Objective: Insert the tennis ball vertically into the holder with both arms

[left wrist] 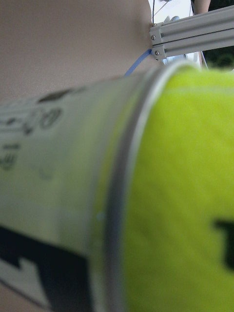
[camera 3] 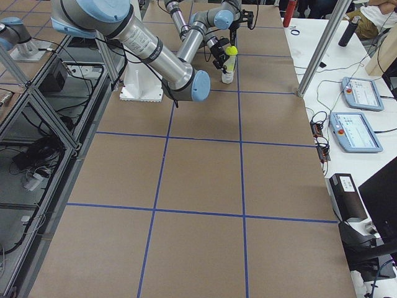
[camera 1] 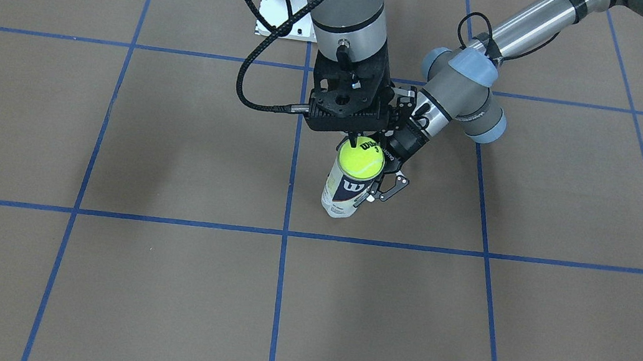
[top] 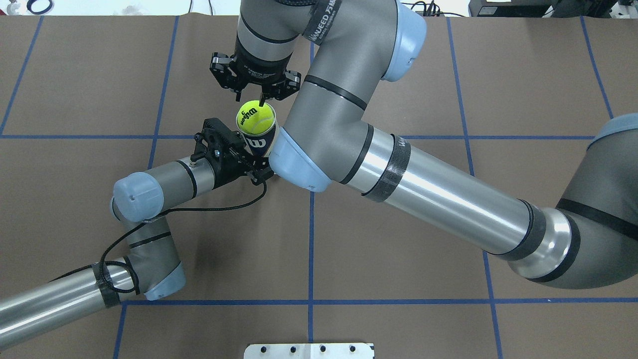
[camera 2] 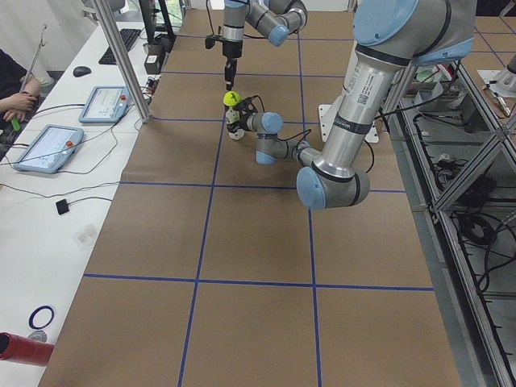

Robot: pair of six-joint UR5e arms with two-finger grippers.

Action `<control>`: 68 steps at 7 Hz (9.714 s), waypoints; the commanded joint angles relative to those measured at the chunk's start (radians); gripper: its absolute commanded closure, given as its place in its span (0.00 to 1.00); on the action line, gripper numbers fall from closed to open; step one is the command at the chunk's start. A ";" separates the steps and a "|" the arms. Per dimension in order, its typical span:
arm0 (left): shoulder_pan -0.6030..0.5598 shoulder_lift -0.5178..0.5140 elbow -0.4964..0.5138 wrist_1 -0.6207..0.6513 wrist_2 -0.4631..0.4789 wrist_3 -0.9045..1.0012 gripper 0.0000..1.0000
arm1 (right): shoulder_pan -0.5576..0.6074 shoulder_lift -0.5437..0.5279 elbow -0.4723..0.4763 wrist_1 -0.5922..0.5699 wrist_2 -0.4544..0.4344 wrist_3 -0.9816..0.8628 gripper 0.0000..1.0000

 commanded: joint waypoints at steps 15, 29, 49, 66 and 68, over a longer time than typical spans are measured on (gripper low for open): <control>0.000 0.000 -0.005 0.000 0.000 0.000 0.01 | 0.118 -0.045 -0.003 0.079 0.136 0.008 0.00; 0.013 0.097 -0.116 -0.003 -0.003 -0.012 0.01 | 0.215 -0.106 0.005 0.084 0.201 -0.060 0.00; -0.982 0.451 -0.419 1.432 -0.882 0.699 0.01 | 0.755 -0.979 0.059 0.068 0.271 -1.387 0.00; -1.047 0.514 -0.348 1.420 -0.884 0.677 0.01 | 0.874 -1.082 0.187 -0.192 0.382 -1.434 0.00; -1.047 0.513 -0.350 1.419 -0.884 0.677 0.01 | 0.874 -1.081 0.186 -0.192 0.382 -1.436 0.00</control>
